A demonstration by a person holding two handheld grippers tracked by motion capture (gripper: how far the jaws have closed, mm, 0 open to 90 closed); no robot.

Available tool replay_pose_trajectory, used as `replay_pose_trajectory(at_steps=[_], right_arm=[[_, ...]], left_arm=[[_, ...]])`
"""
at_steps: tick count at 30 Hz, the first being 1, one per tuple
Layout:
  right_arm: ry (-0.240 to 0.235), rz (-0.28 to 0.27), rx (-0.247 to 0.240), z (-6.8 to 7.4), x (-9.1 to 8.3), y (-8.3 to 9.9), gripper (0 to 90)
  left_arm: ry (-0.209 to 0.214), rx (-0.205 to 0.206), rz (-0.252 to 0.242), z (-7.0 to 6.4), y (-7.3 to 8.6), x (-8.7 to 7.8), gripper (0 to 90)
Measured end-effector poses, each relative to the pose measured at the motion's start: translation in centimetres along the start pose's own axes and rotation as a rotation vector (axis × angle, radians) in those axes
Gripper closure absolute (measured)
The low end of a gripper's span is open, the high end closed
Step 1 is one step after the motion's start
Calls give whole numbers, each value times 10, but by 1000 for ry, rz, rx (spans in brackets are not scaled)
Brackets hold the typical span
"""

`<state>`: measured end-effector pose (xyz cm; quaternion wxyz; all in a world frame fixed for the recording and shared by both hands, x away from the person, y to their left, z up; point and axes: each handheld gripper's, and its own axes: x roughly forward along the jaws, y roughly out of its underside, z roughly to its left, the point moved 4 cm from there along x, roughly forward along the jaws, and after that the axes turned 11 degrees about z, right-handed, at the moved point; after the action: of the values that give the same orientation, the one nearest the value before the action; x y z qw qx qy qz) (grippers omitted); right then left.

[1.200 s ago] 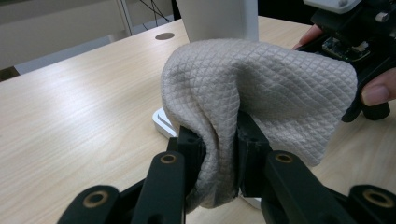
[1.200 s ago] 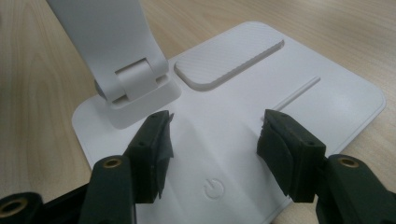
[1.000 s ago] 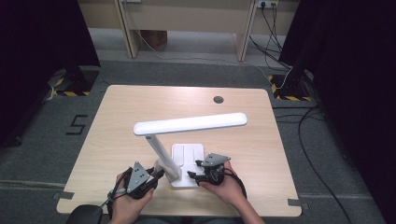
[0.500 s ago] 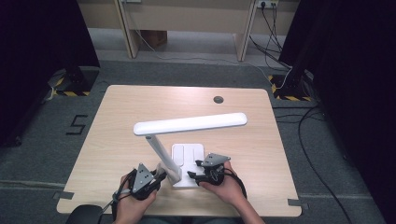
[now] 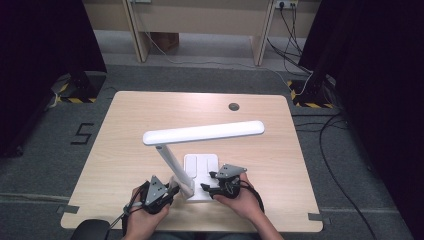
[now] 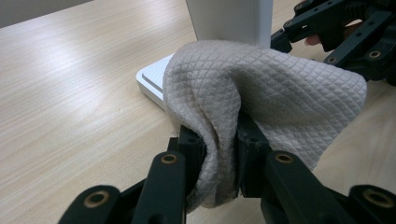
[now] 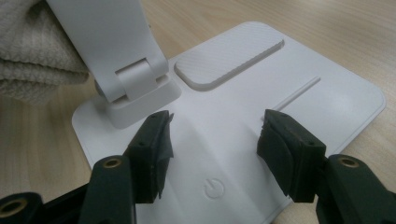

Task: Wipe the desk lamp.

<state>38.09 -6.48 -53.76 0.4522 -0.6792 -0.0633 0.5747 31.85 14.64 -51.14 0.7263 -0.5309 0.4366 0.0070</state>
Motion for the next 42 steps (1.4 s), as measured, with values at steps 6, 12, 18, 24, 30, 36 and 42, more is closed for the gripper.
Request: replay_pose_trajectory(at_steps=[6, 12, 18, 24, 30, 36, 42], right_arm=[[0, 0, 0, 0, 0, 0, 435], [-1, -1, 1, 0, 0, 0, 433], [5, -14, -8, 0, -2, 0, 449], [-35, -67, -8, 9, -27, -14, 454], [-127, -115, -66, 43, -58, -29, 452], [-202, -112, -157, 76, -69, -42, 441], [-195, -91, -187, 81, -63, -46, 448]], left_arm=[[14, 4, 26, -1, 3, 5, 755], [32, 15, 49, -2, 6, 2, 756], [51, 22, 49, -5, 9, -10, 760], [65, 31, 28, -11, 13, -23, 760], [79, 58, 6, -21, 8, -35, 761], [79, 91, -8, -28, -2, -36, 761], [89, 108, -27, -33, -8, -37, 761]])
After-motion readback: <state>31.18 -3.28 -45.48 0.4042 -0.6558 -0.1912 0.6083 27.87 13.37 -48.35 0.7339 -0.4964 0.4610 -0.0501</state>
